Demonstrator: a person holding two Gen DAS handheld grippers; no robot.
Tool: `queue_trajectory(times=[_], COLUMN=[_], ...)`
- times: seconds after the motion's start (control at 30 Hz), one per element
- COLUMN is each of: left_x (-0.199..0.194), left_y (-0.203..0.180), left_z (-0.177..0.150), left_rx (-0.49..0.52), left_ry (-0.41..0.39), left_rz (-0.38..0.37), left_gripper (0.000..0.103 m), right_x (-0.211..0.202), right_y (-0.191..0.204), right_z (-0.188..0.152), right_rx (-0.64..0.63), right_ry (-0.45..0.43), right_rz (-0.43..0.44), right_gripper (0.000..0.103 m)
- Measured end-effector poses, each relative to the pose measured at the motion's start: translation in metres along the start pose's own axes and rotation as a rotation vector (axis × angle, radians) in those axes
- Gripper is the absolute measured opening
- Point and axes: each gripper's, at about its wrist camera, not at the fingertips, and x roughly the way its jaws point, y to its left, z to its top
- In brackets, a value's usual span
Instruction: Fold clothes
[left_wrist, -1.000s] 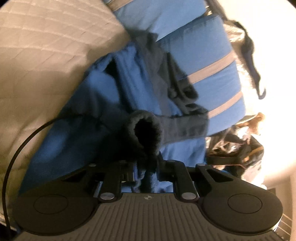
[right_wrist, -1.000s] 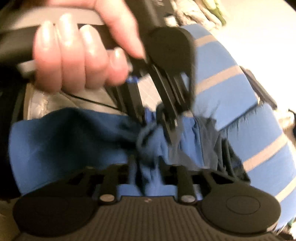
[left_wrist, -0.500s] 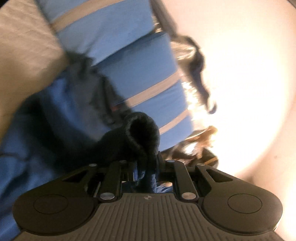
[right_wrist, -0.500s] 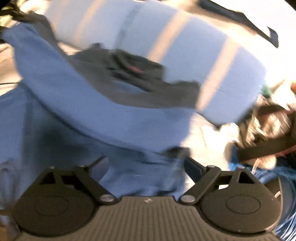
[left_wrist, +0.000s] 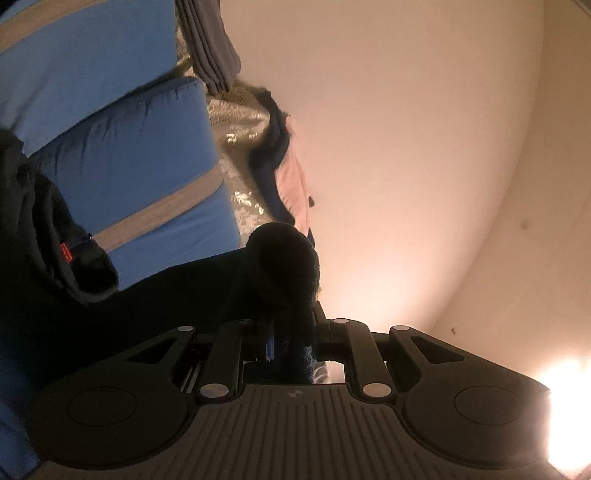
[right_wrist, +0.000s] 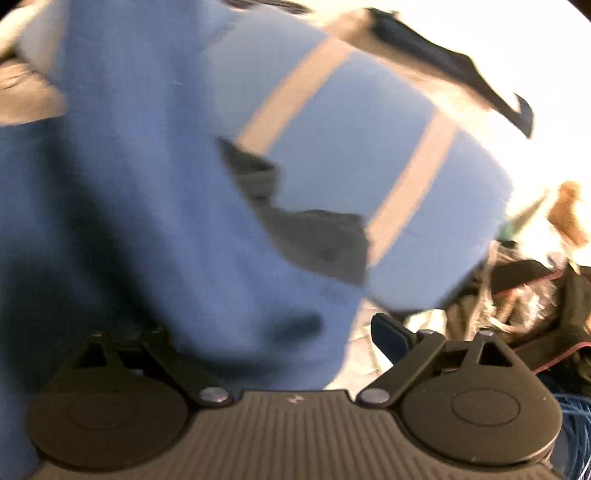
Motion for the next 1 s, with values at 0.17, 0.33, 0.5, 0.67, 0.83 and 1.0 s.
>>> queue_trajectory(times=[0.17,0.33,0.5,0.67,0.83,1.0], left_x=[-0.01,-0.003,0.012,0.023,0.014,0.004], left_y=[0.028,0.064,0.073,0.069,0.065,0.055], left_z=[0.011,0.008,-0.007,-0.011,-0.008,0.0], left_rx=[-0.042,-0.107,-0.094,-0.043,-0.029,0.009], left_ry=[-0.027,0.016,0.088,0.098,0.054,0.001], left_rz=[0.091,0.197,0.243,0.245,0.205,0.176], left_gripper=[0.013,0.013,0.013,0.013,0.013,0.012], right_x=[0.038,0.068,0.077,0.069,0.074,0.087], right_y=[-0.081,-0.142,-0.152,-0.105,-0.131,-0.15], right_z=[0.0,-0.007,-0.024,-0.043,-0.04,-0.045], right_rx=[0.227,0.333,0.188,-0.227,0.184,0.352], right_ry=[0.066,0.156,0.174,0.08,0.173,0.214], right_rz=[0.04,0.127,0.092,-0.082,0.051,0.134], right_gripper=[0.1,0.103,0.103,0.103,0.103,0.103])
